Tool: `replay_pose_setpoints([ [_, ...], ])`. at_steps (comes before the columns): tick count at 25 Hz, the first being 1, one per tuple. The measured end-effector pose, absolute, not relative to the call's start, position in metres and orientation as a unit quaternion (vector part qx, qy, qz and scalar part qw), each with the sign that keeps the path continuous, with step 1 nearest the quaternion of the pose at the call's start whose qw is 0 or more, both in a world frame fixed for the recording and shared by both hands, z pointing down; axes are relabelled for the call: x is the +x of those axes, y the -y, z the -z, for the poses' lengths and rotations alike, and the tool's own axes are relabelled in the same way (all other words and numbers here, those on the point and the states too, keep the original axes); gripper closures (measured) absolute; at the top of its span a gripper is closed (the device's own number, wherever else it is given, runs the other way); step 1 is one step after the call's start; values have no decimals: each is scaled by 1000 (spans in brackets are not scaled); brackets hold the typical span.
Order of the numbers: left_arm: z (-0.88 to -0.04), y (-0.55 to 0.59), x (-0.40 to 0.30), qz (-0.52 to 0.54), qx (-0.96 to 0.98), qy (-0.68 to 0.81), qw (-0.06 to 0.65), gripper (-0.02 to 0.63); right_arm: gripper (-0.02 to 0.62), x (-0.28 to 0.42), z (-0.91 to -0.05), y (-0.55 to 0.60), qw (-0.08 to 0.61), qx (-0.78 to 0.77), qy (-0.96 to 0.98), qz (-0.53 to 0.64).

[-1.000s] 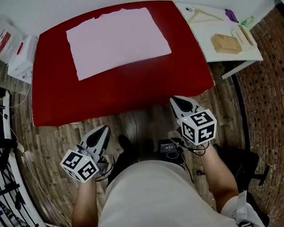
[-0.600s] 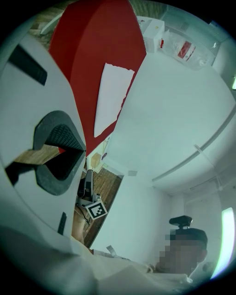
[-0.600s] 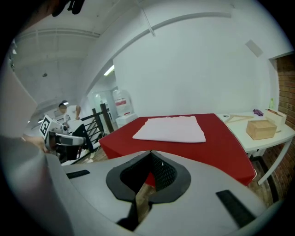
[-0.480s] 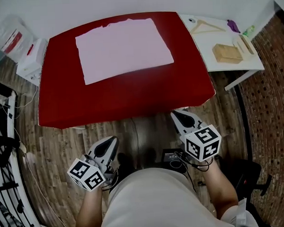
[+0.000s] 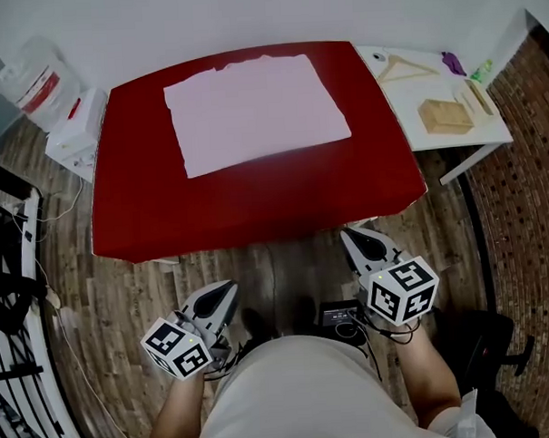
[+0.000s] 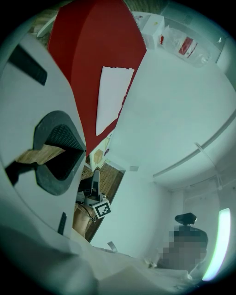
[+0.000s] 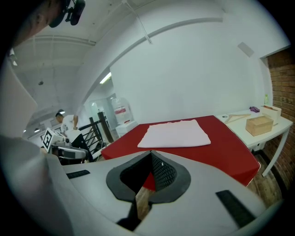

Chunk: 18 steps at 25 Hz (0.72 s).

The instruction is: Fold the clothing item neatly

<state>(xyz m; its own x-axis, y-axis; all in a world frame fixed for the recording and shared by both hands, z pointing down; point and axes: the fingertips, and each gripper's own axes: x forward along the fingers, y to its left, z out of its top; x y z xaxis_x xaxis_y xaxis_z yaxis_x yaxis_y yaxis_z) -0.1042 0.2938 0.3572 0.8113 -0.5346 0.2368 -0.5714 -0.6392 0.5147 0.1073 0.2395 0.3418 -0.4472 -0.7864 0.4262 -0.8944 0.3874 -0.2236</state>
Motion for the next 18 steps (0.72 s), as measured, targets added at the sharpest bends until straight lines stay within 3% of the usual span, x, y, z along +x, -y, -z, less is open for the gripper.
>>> replay_pose_setpoints([
  [18, -364, -304, -101, -37, 912, 256, 317, 601, 583, 86, -326, -235, 154, 522, 819, -178],
])
